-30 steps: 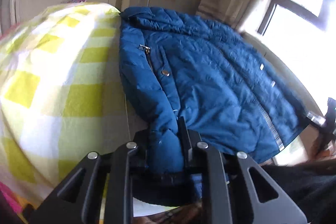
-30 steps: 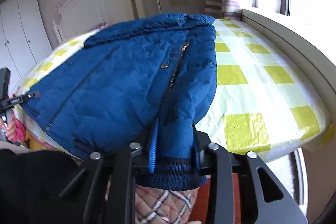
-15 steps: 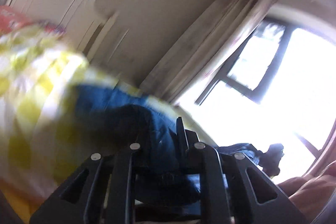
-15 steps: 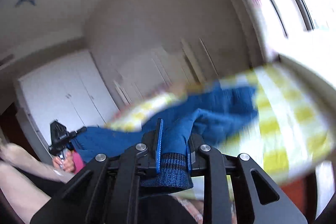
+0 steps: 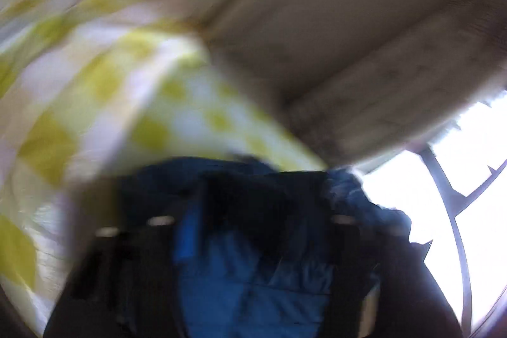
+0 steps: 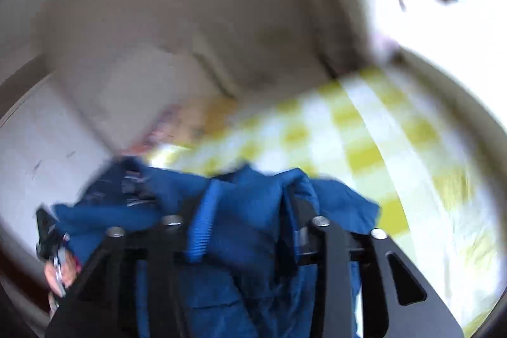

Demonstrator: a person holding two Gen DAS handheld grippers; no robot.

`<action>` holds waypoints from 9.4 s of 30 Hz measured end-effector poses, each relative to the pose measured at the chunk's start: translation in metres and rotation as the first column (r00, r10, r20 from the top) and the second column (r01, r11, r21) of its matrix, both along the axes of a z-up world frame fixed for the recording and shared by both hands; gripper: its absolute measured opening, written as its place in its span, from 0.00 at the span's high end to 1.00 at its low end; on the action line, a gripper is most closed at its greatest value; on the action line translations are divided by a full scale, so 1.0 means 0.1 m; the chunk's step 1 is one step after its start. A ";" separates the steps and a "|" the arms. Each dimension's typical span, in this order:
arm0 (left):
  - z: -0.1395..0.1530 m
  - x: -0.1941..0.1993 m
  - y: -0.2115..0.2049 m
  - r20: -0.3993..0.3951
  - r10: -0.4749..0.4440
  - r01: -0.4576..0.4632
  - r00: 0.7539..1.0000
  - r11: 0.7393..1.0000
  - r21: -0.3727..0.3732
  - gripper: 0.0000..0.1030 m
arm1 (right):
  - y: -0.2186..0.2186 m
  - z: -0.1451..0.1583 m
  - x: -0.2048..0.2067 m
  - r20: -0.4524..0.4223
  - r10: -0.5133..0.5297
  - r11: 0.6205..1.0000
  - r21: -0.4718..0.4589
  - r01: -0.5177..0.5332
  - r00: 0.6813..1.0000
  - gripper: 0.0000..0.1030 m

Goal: Fold large clothes

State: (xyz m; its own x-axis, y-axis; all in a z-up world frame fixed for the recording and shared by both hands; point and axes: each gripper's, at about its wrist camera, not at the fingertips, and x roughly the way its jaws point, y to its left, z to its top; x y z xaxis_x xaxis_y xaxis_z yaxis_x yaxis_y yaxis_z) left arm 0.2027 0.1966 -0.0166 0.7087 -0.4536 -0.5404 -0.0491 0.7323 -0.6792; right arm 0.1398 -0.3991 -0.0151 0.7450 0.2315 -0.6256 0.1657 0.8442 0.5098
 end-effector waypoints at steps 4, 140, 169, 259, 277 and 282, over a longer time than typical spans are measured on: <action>-0.33 -0.11 0.20 0.002 0.061 -0.061 0.998 0.997 0.038 0.19 | -0.25 -0.35 -0.25 0.023 -0.026 0.998 0.061 0.024 0.999 0.06; -0.73 1.38 -3.61 -0.143 -0.340 0.315 0.930 0.532 0.786 0.02 | 0.28 -0.91 1.60 -0.215 -0.037 0.949 -0.314 -0.034 0.976 0.08; -0.78 1.57 -1.55 -0.117 -0.076 0.128 0.990 0.831 0.541 0.03 | 1.97 -0.38 1.65 -0.146 0.293 0.767 -0.554 -0.323 0.945 0.07; -0.73 0.36 -1.33 -0.050 0.025 0.009 0.998 0.810 0.587 0.02 | 2.53 -0.67 0.30 -0.181 0.500 0.636 -0.587 -0.501 0.847 0.05; -0.72 0.39 -1.29 -0.055 0.023 0.013 0.998 0.824 0.567 0.03 | 0.98 -0.66 0.09 -0.120 0.144 0.873 -0.452 -0.183 0.982 0.05; -0.40 -0.14 -1.56 0.054 -0.009 -0.022 0.999 0.839 0.544 0.03 | 1.45 -0.51 -0.17 -0.074 0.240 0.831 -0.499 -0.245 0.968 0.05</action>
